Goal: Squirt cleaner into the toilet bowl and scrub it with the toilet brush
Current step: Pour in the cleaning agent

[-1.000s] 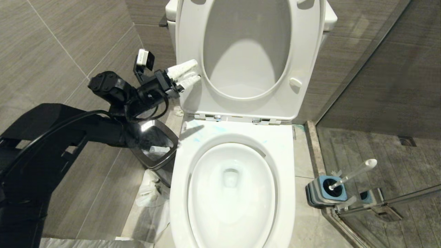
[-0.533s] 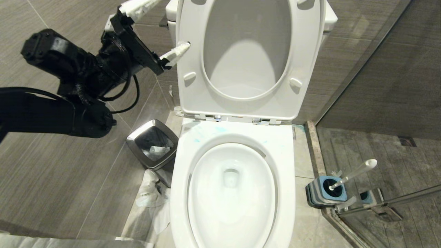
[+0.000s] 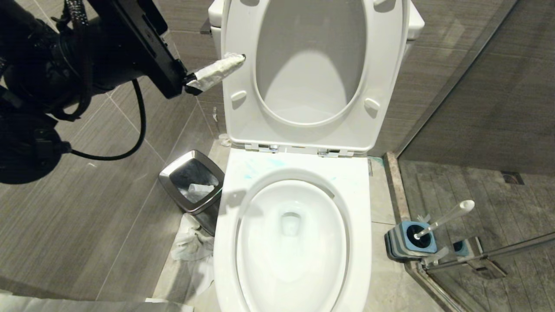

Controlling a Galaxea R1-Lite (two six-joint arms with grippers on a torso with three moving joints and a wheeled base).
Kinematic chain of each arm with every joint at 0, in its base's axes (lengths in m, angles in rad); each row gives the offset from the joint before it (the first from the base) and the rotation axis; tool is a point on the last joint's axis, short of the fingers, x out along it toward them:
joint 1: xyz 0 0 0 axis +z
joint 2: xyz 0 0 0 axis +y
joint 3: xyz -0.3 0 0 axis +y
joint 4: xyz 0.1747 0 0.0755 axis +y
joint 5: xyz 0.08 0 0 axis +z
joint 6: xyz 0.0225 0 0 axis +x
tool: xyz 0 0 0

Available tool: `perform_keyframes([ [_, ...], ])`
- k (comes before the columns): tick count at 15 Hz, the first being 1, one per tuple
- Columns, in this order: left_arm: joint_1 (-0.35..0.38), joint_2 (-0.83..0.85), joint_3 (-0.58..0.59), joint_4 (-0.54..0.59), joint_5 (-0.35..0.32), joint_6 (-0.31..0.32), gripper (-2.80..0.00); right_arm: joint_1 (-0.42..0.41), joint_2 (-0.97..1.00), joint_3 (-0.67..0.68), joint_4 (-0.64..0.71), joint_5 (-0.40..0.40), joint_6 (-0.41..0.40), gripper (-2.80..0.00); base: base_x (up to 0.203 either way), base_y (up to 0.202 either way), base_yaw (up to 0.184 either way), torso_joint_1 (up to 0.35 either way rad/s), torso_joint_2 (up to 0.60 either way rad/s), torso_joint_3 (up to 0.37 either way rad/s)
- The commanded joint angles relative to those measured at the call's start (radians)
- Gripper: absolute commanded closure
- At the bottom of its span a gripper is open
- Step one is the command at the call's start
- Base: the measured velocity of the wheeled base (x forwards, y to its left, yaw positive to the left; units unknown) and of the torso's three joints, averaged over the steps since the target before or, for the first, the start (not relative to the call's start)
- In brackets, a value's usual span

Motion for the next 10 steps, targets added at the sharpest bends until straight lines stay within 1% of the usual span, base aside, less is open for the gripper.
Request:
perform_keyframes([
  [1,0.013,-0.078,-0.019,0.105,-0.05,0.057,-2.8,0.0,-0.001,0.012,0.0,0.001,0.0,0.0,0.0,0.0,0.0,0.0,0.0,0.0],
  [3,0.044,-0.136,-0.034,0.226,-0.095,0.069,-2.8,0.0,-0.001,0.012,0.0,0.001,0.0,0.0,0.0,0.0,0.0,0.0,0.0,0.0],
  [5,0.068,-0.193,-0.057,0.39,-0.138,0.07,-2.8,0.0,-0.001,0.012,0.0,0.001,0.0,0.0,0.0,0.0,0.0,0.0,0.0,0.0],
  [6,0.072,-0.213,-0.071,0.474,-0.139,0.067,-2.8,0.0,-0.001,0.012,0.0,0.001,0.0,0.0,0.0,0.0,0.0,0.0,0.0,0.0],
  [7,0.071,-0.222,-0.086,0.556,-0.117,0.053,-2.8,0.0,-0.001,0.012,0.0,0.001,0.0,0.0,0.0,0.0,0.0,0.0,0.0,0.0],
  [8,0.064,-0.224,-0.104,0.634,-0.029,-0.005,-2.8,0.0,-0.001,0.012,0.0,0.001,0.0,0.0,0.0,0.0,0.0,0.0,0.0,0.0],
  [9,0.054,-0.216,-0.125,0.68,0.08,-0.128,-2.8,0.0,-0.001,0.012,0.0,0.001,0.0,0.0,0.0,0.0,0.0,0.0,0.0,0.0],
  [10,0.044,-0.196,-0.138,0.702,0.171,-0.234,-2.8,0.0,-0.001,0.012,0.0,0.001,0.0,0.0,0.0,0.0,0.0,0.0,0.0,0.0],
])
